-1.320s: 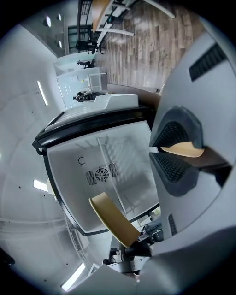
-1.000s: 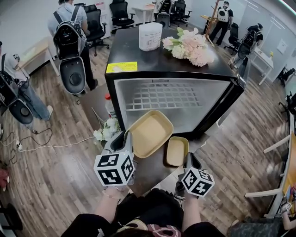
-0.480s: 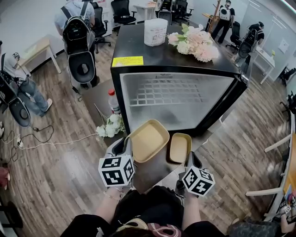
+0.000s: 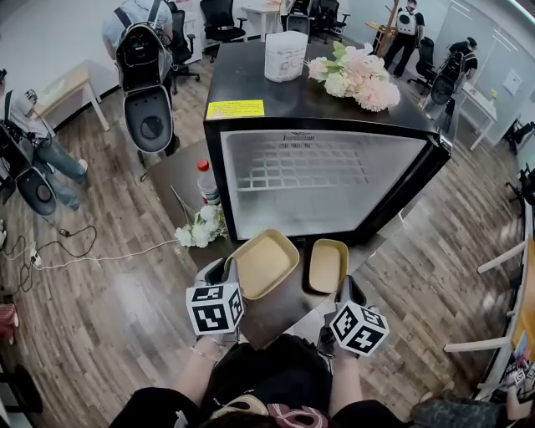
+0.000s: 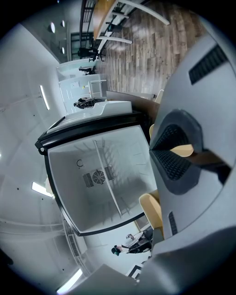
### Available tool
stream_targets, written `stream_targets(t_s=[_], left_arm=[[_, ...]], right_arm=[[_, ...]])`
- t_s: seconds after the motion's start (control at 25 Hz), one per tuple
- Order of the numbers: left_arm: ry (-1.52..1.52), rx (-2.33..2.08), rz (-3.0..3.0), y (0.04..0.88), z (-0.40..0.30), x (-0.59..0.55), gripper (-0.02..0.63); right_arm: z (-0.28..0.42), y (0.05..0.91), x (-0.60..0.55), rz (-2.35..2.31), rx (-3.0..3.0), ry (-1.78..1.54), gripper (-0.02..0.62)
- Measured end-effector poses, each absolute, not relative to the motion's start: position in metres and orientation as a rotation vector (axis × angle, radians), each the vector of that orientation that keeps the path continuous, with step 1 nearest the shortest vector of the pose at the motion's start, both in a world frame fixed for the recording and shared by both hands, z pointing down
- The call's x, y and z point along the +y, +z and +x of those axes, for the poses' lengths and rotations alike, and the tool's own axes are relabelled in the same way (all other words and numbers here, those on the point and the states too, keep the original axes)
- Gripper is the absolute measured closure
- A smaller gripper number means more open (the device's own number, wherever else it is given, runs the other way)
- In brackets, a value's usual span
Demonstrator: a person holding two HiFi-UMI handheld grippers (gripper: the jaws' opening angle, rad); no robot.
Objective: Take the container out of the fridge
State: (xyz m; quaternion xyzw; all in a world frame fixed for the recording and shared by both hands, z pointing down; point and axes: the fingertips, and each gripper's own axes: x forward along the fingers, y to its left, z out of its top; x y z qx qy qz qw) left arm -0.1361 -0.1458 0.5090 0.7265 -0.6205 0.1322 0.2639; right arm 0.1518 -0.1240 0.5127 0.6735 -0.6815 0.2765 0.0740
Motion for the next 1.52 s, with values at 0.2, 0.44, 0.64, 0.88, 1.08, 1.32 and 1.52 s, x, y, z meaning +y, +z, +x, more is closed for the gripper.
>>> stream_targets(t_s=[0.2,0.44,0.64,0.88,1.08,1.32,1.52], left_arm=[[0.401,-1.651,1.934,0.531,-0.137,-0.146,0.555],[0.417,-1.634,1.913,0.551,-0.137,-0.147,0.555],[0.436,-1.609,1.931,0.562,-0.134,-0.148,0.555],[0.446,-1.586,1.934,0.579,-0.132,-0.152,0.557],[0.461,-1.562,1.925,0.594,-0.129,-0.156,0.555],[0.478,-1.544,1.923,0.609,-0.126,-0.16,0.555],[0.478,-1.533,1.906,0.619,-0.121,-0.162,0.555]], right_arm=[[0.153,0.518,-0.121,2.019,-2.031,0.836,0.588],[0.152,0.521,-0.119,2.022,-2.029,0.849,0.588],[0.15,0.52,-0.117,2.024,-2.036,0.846,0.588],[0.15,0.52,-0.117,2.016,-2.054,0.832,0.588],[0.144,0.515,-0.12,1.977,-2.14,0.81,0.588],[0.145,0.515,-0.122,1.973,-2.133,0.802,0.588],[0.148,0.513,-0.126,1.965,-2.16,0.779,0.588]])
